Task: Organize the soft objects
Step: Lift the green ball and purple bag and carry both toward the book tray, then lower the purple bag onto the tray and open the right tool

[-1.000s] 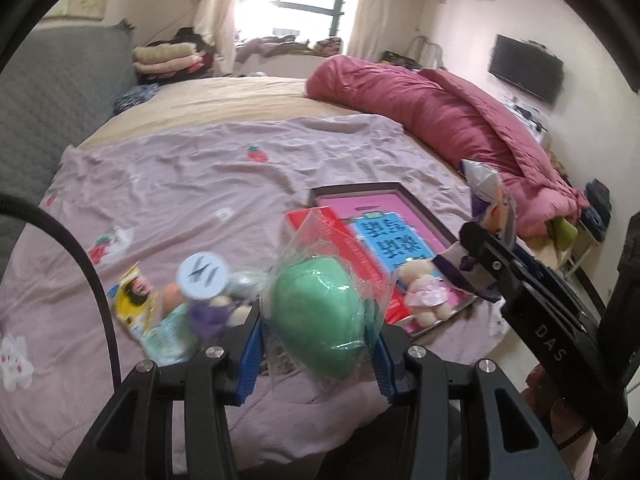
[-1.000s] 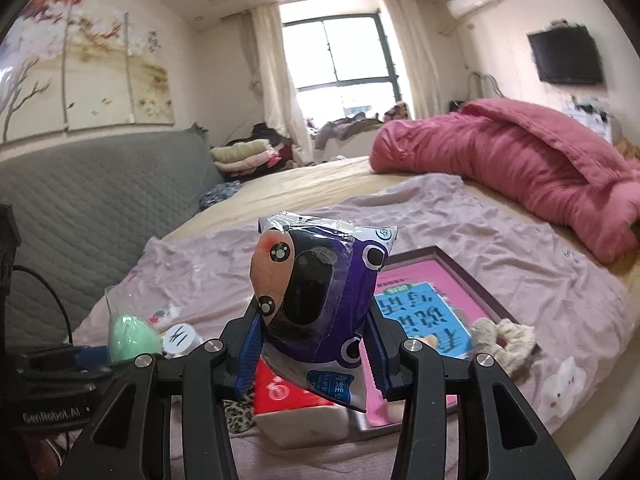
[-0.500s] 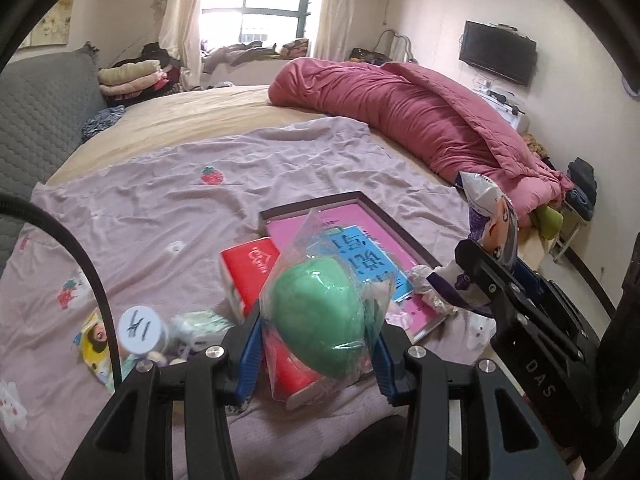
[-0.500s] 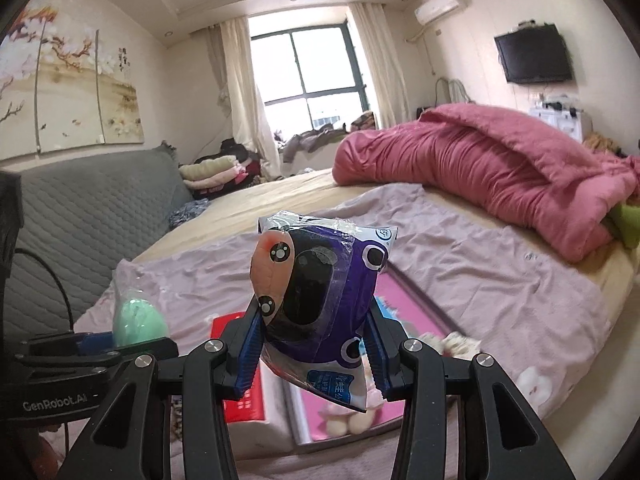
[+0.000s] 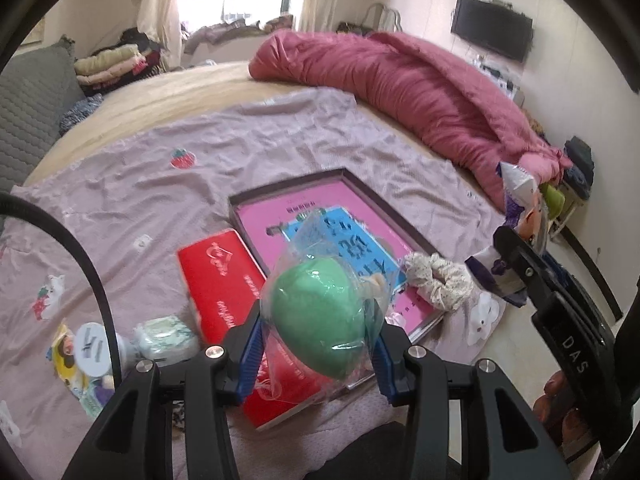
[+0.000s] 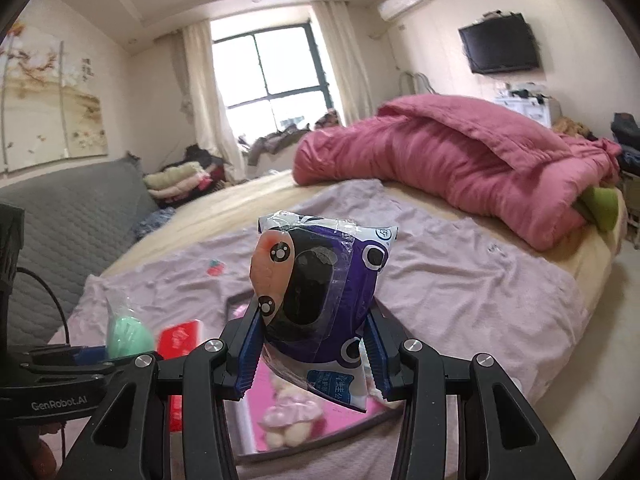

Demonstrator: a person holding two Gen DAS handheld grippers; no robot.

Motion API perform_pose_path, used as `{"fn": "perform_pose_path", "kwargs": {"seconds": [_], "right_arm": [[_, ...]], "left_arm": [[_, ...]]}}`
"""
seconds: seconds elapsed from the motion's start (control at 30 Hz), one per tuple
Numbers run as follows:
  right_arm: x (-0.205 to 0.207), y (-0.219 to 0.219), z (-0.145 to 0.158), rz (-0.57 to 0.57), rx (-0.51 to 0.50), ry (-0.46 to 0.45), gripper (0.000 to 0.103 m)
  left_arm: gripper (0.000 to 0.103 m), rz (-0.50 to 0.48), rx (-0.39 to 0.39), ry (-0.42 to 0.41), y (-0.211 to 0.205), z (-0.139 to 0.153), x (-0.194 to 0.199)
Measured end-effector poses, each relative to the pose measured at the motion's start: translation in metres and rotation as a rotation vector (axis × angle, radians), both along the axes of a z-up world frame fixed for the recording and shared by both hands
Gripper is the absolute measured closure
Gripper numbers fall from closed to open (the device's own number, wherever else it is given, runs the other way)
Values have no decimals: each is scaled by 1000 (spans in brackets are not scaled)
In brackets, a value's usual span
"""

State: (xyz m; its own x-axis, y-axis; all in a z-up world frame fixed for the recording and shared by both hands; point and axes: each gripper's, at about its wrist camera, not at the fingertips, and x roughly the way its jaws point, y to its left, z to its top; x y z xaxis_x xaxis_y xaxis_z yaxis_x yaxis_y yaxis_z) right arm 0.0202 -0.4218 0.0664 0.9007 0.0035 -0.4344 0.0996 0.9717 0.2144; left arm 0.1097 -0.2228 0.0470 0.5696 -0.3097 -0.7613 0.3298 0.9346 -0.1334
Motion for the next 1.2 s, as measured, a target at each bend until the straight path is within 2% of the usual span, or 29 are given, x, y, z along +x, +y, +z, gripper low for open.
{"fn": "perform_pose_path", "kwargs": {"seconds": [0.07, 0.27, 0.57, 0.83, 1.2], "right_arm": [[3, -6, -5, -7, 5, 16, 56], [8, -13, -18, -28, -18, 41, 56], [17, -24, -32, -43, -18, 70, 56], [36, -23, -53, -4, -23, 148, 56], [69, -13, -82, 47, -14, 242, 56]], "left_arm": [[56, -21, 14, 21, -9, -8, 6], [56, -60, 123, 78, -40, -33, 25], [56, -98, 187, 158, -69, -65, 53], [56, -107, 202, 216, -72, -86, 62], [56, -127, 215, 210, -77, -90, 64]]}}
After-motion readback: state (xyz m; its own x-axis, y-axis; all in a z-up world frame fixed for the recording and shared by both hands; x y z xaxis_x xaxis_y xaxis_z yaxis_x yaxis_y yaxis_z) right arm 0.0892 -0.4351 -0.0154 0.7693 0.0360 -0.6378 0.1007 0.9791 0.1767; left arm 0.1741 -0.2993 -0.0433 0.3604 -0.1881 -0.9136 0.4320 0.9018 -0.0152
